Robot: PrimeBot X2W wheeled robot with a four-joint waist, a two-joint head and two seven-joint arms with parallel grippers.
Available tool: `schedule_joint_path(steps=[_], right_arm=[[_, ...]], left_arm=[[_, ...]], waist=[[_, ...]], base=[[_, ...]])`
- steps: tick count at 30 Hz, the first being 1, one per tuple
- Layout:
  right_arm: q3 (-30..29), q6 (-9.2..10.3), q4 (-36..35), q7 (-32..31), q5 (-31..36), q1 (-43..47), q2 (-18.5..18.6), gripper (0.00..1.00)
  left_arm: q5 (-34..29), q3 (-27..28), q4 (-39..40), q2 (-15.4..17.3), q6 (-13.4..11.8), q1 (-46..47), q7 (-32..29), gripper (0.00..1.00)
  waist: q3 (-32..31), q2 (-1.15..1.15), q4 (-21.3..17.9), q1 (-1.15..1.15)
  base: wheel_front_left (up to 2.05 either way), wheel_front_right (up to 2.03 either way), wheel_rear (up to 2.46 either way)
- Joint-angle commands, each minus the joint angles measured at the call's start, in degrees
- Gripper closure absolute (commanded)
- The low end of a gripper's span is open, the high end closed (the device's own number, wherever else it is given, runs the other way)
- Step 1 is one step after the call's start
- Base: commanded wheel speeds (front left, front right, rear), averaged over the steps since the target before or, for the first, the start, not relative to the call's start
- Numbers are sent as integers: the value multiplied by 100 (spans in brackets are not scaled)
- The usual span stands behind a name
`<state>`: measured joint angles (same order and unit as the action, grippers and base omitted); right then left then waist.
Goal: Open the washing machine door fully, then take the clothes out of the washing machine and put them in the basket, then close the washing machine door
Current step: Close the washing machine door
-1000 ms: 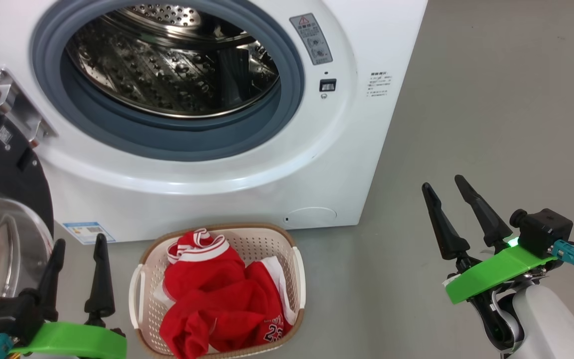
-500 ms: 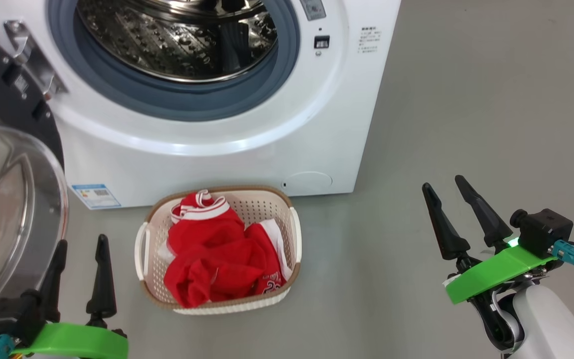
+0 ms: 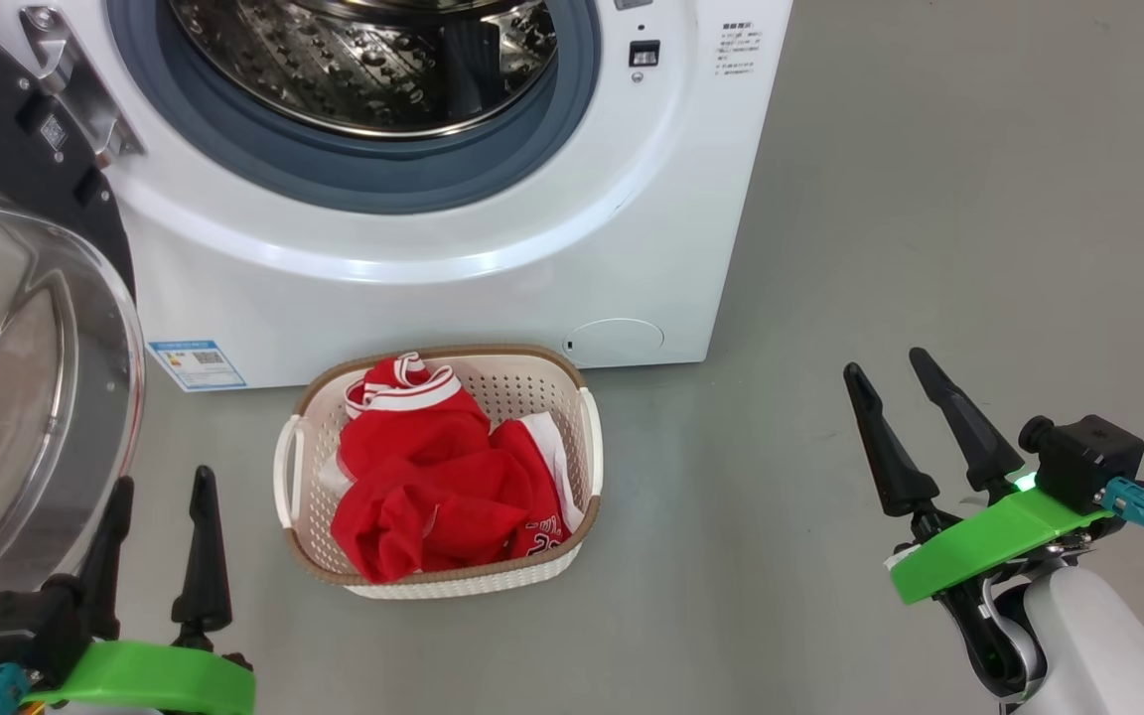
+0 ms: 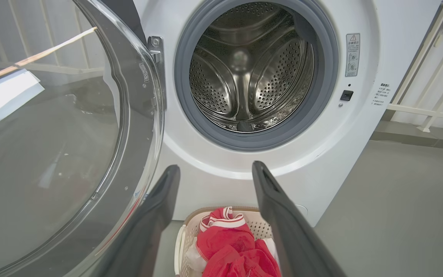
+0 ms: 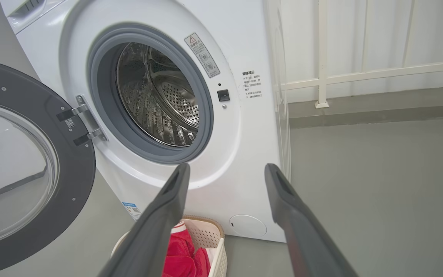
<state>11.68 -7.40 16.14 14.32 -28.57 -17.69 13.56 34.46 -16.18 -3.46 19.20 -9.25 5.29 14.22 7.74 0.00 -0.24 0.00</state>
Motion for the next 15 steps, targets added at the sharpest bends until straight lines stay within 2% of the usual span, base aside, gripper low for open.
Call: schedule_joint_path(steps=[1,15], right_arm=[[72,-9,-128,68,-15,-37,41,0],[100,-9,-111,68,-22,-13,62,0]], left_arm=[[-29,224,92,119,-8,258,57,0],[-46,225,63,86,-5,227,65,0]], waist=[[4,0,7,0],[-60,0,25,0]], base=[[0,0,0],[0,0,0]])
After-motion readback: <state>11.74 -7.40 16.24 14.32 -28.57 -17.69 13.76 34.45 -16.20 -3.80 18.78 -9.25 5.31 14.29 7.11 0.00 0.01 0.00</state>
